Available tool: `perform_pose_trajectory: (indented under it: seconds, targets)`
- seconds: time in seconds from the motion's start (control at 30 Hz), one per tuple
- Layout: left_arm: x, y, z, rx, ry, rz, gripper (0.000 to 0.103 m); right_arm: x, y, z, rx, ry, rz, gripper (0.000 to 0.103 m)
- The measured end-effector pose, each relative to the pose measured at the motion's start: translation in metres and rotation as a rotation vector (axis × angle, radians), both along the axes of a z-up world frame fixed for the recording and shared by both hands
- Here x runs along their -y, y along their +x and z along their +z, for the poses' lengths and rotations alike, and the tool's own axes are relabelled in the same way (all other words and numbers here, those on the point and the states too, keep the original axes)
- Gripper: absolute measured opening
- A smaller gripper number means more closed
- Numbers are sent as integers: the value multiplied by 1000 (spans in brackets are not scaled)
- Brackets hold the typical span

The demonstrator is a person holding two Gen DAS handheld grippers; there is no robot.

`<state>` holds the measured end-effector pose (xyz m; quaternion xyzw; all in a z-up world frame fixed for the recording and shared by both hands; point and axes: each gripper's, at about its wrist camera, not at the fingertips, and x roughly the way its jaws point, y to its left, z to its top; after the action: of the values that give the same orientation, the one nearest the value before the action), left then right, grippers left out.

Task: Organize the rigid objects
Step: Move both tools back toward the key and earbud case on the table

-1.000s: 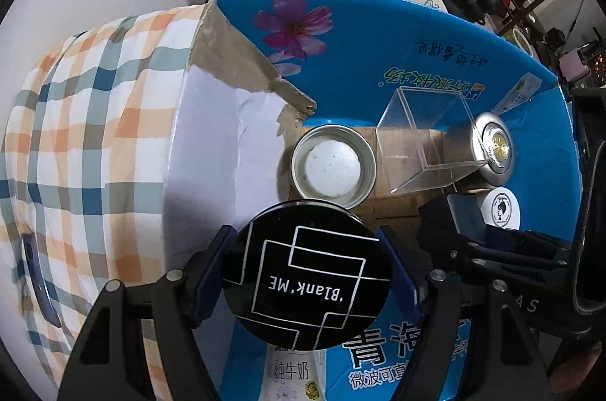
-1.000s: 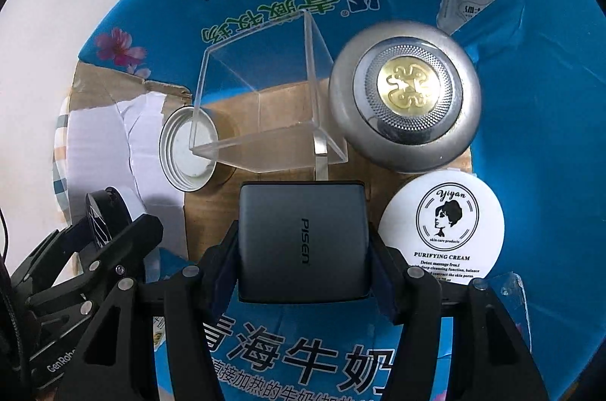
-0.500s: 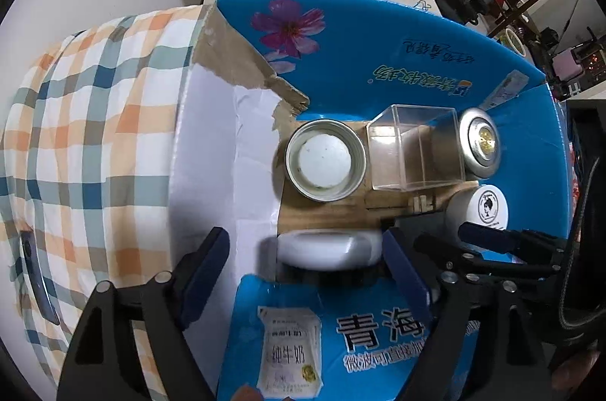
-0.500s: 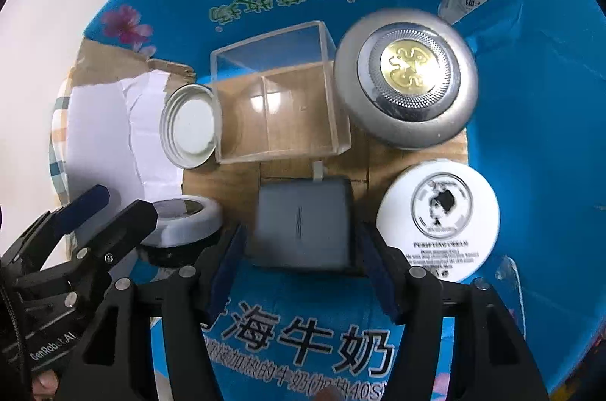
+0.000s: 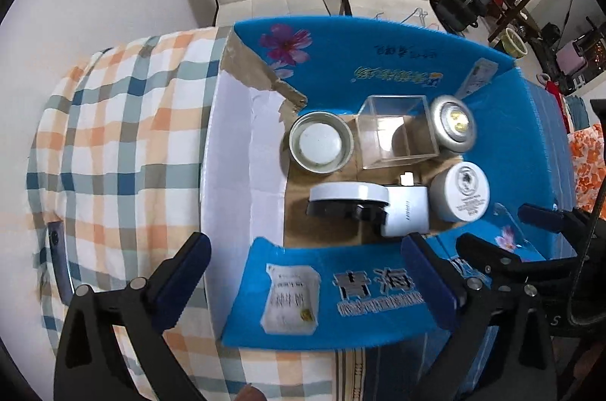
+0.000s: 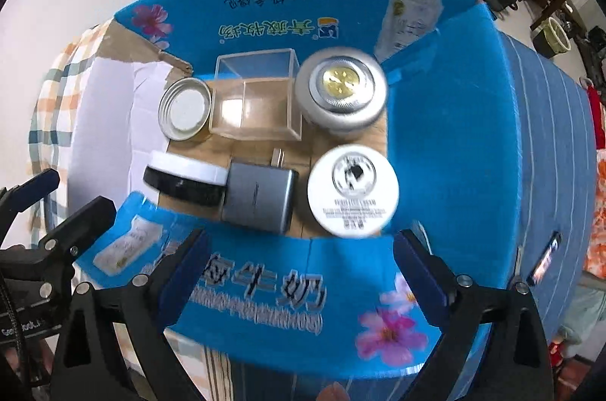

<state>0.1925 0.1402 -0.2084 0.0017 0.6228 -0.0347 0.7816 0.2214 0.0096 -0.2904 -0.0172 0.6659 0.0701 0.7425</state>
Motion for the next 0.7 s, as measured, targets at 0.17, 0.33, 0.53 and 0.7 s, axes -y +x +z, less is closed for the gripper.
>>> perform_pose_trajectory:
  seconds: [0.17, 0.33, 0.53, 0.7]
  targets:
    - [9, -25, 47, 80, 23, 14, 103, 13, -28, 40, 27, 2, 10, 99]
    - [13, -50, 92, 161, 36, 41, 103, 28, -61, 95, 98, 8, 11, 99]
    - [20, -73, 136, 249, 25, 50, 103, 51, -101, 159, 145, 71, -8, 99]
    - [33, -88, 152, 267, 40, 31, 103, 61, -122, 190, 187, 98, 4, 99]
